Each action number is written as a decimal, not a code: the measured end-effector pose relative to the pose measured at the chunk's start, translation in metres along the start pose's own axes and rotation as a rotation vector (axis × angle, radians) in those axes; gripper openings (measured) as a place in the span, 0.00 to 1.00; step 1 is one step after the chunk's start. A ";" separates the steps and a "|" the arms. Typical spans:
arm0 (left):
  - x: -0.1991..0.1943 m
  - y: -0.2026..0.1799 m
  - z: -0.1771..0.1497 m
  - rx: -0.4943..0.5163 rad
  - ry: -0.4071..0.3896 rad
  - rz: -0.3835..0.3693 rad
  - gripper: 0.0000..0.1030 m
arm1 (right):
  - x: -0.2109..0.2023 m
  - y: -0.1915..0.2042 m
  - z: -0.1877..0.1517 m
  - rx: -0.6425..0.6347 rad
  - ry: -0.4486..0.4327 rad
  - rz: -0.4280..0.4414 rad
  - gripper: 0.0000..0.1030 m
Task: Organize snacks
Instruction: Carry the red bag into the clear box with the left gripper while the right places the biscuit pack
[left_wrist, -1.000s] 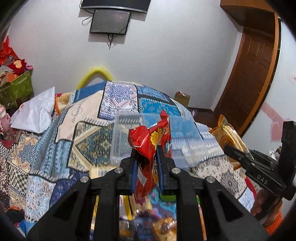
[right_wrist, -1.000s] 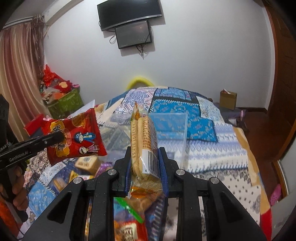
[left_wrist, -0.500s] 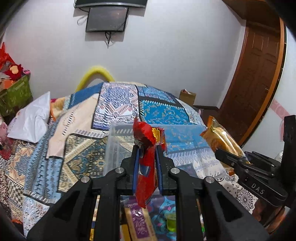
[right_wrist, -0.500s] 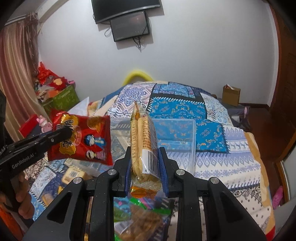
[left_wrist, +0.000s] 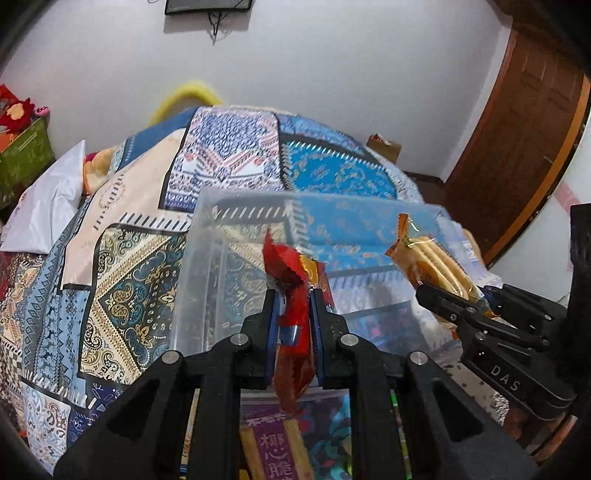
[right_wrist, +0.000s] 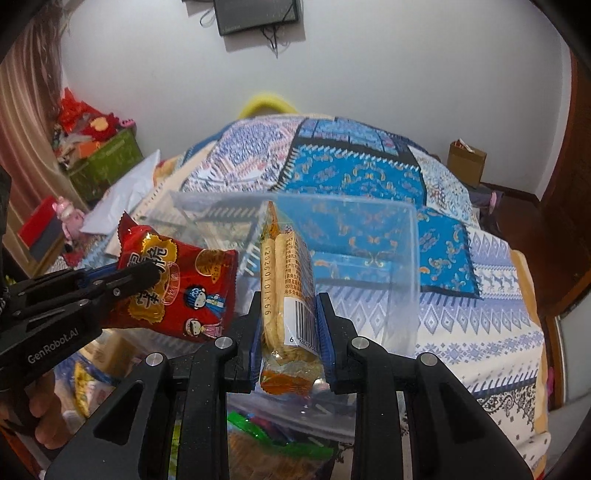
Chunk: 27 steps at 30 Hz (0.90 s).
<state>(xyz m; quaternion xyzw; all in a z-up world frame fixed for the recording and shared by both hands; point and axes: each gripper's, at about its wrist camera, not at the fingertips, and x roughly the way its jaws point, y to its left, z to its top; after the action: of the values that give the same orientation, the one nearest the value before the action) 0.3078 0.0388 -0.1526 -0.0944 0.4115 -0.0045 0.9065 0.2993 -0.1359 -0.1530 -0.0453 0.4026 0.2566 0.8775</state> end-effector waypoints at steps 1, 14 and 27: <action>0.001 0.000 -0.001 0.005 0.008 0.007 0.15 | 0.000 0.000 0.000 0.000 0.000 0.000 0.23; 0.003 0.005 -0.006 0.021 0.050 0.057 0.47 | 0.011 0.005 -0.009 -0.047 0.061 0.003 0.30; -0.066 0.005 -0.005 0.053 -0.072 0.056 0.58 | -0.053 0.008 -0.007 -0.044 -0.086 -0.022 0.45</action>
<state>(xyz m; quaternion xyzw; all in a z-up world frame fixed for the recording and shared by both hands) 0.2599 0.0485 -0.1074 -0.0588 0.3808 0.0130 0.9227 0.2620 -0.1533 -0.1175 -0.0580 0.3583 0.2573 0.8956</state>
